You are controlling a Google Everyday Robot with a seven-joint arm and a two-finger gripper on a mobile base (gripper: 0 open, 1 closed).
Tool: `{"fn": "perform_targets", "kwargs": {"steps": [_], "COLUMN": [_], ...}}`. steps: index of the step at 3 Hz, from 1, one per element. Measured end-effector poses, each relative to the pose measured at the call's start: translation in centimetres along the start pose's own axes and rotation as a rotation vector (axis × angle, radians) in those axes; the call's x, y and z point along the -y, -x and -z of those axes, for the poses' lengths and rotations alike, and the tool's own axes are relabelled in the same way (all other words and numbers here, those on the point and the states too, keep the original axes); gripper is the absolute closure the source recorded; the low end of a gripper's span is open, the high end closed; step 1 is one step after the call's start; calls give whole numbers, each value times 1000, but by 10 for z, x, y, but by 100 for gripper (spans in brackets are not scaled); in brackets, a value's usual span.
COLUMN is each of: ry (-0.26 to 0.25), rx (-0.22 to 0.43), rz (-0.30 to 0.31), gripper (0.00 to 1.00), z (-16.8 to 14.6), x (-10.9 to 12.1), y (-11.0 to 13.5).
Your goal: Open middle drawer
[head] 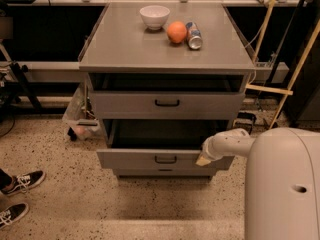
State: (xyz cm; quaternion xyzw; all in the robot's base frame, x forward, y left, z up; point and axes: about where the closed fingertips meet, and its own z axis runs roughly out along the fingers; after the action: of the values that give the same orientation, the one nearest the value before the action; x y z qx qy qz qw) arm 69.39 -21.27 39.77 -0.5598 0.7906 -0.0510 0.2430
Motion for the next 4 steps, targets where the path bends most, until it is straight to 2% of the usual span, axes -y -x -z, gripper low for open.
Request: {"fn": "perform_targets", "kwargs": {"steps": [4], "ry": [5], "rx": [2], "rz": [-4], "gripper": [100], "z": [7], "x": [-6], "y": [1]}}
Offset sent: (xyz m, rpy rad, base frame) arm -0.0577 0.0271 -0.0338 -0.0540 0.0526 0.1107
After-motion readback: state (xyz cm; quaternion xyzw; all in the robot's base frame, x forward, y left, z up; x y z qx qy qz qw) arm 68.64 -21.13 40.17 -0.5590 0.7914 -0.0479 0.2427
